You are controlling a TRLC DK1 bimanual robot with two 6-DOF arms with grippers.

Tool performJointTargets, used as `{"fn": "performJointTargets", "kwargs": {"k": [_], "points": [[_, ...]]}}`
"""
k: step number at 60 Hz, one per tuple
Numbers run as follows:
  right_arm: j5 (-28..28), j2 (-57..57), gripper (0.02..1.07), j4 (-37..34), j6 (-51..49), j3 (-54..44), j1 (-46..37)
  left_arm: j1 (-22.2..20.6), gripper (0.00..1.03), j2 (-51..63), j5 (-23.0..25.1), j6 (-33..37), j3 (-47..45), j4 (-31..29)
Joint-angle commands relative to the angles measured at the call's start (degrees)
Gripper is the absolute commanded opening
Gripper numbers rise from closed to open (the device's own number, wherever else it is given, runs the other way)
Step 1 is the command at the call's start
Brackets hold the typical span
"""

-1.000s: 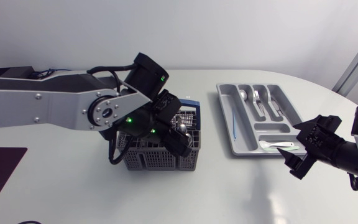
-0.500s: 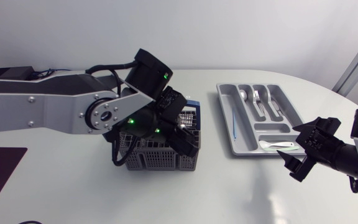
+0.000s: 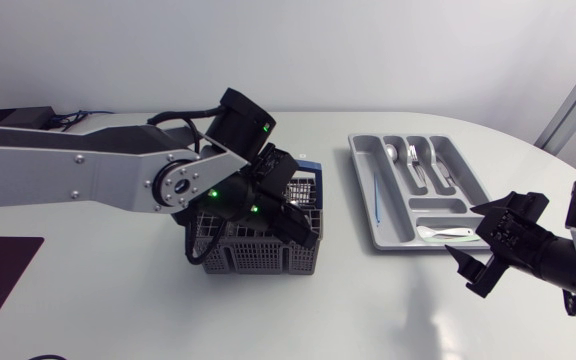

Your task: Unload the cutlery basket into the drawer organizer.

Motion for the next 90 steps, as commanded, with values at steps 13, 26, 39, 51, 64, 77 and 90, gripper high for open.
{"fn": "performJointTargets", "kwargs": {"k": [13, 26, 39, 51, 64, 77, 90], "points": [[-0.11, -1.47, 1.02, -0.39, -1.24, -1.62, 0.56, 0.58, 0.03, -2.66, 1.59, -1.1, -2.67, 0.71], [-0.2, -1.47, 1.02, -0.39, -1.51, -2.06, 0.91, 2.96, 0.03, -6.62, 5.81, -1.37, -4.25, 2.38], [-0.38, -1.91, 1.02, -0.39, -1.68, -2.23, 0.91, 6.03, 0.03, -10.05, 11.61, -2.33, -5.4, 3.96], [-0.73, -2.97, 1.02, -0.39, -1.77, -2.06, 0.91, 10.34, 0.03, -12.77, 21.54, -4.09, -7.59, 7.48], [-2.93, -6.13, 1.02, -3.55, 0.07, 0.14, 1.26, 11.57, 0.03, -19.27, 27.08, -4.71, -9.53, 10.38], [-9.78, -8.42, 1.02, -12.96, 2.45, 5.85, 1.0, 10.08, 0.03, -20.68, 33.14, -0.05, -6.63, 10.38], [-22.09, -6.83, 1.02, -26.93, 1.57, 13.76, -0.67, 9.55, 0.03, -15.14, 40.44, 13.05, -1.97, 7.66]]}}
